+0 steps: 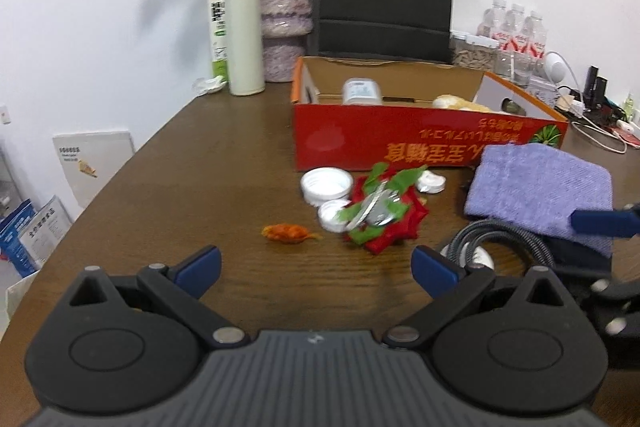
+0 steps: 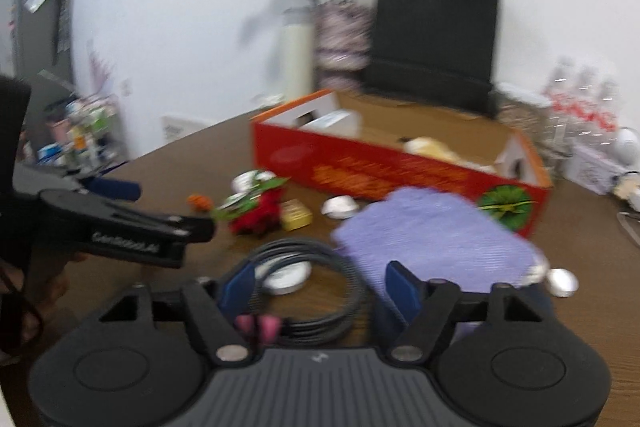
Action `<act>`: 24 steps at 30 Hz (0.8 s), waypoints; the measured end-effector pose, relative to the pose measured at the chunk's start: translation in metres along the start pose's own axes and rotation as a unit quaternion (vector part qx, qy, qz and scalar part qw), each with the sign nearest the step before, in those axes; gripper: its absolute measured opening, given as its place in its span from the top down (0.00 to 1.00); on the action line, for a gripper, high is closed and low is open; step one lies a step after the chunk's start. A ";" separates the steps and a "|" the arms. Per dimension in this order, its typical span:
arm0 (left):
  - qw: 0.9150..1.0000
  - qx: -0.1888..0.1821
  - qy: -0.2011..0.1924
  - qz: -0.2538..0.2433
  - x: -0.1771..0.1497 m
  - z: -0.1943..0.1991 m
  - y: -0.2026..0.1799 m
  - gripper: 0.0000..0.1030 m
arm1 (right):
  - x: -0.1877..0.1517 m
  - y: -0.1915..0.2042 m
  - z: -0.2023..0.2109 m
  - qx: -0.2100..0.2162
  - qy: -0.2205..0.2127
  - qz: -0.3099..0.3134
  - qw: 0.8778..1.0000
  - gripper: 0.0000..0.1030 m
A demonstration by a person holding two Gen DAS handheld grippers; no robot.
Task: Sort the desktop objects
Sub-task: 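Grasp the black braided cable with the right tool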
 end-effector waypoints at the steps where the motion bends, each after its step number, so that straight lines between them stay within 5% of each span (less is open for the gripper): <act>1: 1.000 0.006 0.000 0.002 -0.002 0.002 0.005 0.00 | -0.001 0.006 -0.005 0.011 0.008 0.004 1.000 0.42; 6: 1.000 0.020 0.000 0.015 -0.009 0.008 0.027 0.00 | -0.006 0.027 -0.026 0.029 0.044 0.016 0.998 0.46; 11: 1.000 0.021 0.001 0.021 -0.015 0.015 0.039 0.00 | -0.005 0.027 -0.012 -0.013 0.031 0.015 0.999 0.24; 24: 1.000 -0.004 -0.003 0.029 -0.017 0.021 0.036 0.00 | -0.006 0.009 -0.040 -0.025 0.083 -0.054 0.995 0.08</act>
Point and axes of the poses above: each gripper's, at about its wrist camera, not at the fingertips, and z roughly against the way its jaws point, y to its left, x to its top, the point moved 8 cm from there along -z, roughly the way its jaws point, and after that the axes turned 6 degrees about x, right-handed, at the moved point
